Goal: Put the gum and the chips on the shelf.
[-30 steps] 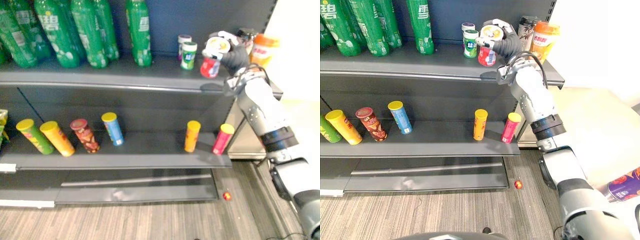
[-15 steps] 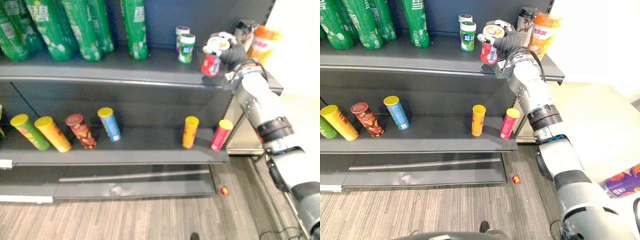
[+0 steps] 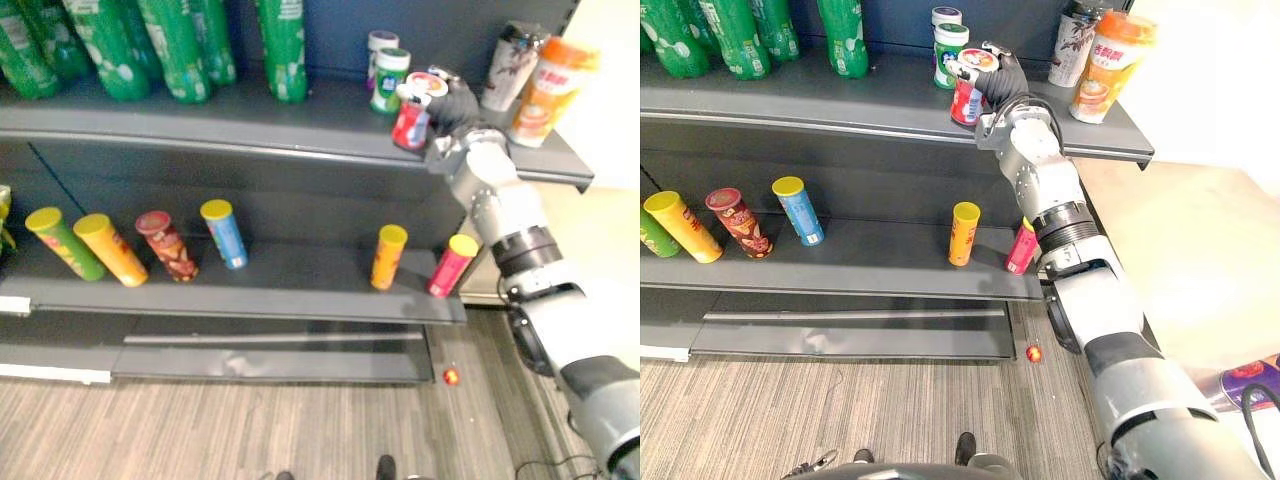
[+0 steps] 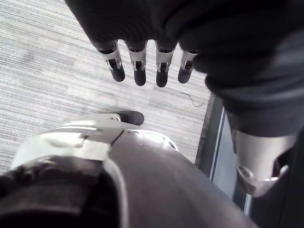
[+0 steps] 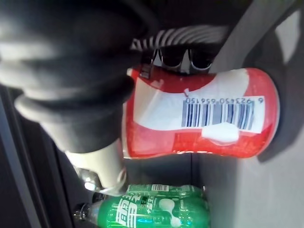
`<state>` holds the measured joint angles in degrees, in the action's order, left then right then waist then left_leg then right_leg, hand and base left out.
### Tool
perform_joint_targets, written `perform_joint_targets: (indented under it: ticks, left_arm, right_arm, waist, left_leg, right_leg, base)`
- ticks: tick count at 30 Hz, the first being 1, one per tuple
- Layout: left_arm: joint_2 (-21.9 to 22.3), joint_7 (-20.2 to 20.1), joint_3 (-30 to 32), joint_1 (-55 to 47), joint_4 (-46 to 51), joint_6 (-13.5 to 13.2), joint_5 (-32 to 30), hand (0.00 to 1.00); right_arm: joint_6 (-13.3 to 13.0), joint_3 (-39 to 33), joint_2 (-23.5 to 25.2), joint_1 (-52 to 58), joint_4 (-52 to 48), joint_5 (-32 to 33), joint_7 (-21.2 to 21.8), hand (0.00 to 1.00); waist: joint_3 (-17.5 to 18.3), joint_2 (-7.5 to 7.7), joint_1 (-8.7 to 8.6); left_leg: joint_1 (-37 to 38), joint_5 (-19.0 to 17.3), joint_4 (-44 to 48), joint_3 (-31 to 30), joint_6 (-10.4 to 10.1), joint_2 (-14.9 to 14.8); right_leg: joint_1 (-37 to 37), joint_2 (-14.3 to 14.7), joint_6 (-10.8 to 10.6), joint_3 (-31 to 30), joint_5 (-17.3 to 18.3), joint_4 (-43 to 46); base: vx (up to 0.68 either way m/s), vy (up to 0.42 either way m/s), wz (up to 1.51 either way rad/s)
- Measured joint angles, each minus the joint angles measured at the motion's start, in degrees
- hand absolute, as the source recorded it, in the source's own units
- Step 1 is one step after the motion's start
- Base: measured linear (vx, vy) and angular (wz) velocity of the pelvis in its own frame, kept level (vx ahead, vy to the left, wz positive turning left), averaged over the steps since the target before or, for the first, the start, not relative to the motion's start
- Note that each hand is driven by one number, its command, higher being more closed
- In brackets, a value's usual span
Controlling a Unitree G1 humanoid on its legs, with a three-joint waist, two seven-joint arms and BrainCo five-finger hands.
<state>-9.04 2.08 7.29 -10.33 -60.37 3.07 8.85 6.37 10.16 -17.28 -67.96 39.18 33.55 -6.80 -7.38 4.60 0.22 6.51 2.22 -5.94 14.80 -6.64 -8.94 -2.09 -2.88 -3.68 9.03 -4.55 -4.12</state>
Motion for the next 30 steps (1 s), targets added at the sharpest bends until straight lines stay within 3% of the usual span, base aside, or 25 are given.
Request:
perform_joint_targets:
  ticks: [12,13,30]
  left_arm:
    - [0.0,0.1,1.6,0.5,0.1,0.0,0.0,0.00]
    - [0.0,0.1,1.6,0.5,0.1,0.0,0.0,0.00]
    - [0.0,0.4,1.6,0.4,0.2,-0.1,0.0,0.00]
  right_arm:
    - [0.0,-1.4,0.5,-0.6,0.0,-2.1,-0.1,1.00]
    - [0.0,-1.4,0.5,-0.6,0.0,-2.1,-0.1,0.00]
    - [-0.5,-1.6,0.4,-0.6,-0.4,-2.2,-0.4,0.00]
  waist:
    - [-0.8,0.96,0.15]
    - [-0.8,0.96,0.15]
    - [-1.0,1.03,0.07]
  left_leg:
    - [-0.4,0.3,0.0,-0.1,0.0,0.0]
    - [-0.4,0.3,0.0,-0.1,0.0,0.0]
    - [-0.1,0.4,0.0,-0.2,-0.1,-0.2]
  right_leg:
    - [0.3,0.0,0.0,0.2,0.0,0.0]
    - [0.3,0.0,0.0,0.2,0.0,0.0]
    - [0.0,0.2,0.2,0.2,-0.1,-0.1]
  base:
    - [0.00,0.000,0.01]
    - [0.00,0.000,0.00]
    - [0.00,0.000,0.00]
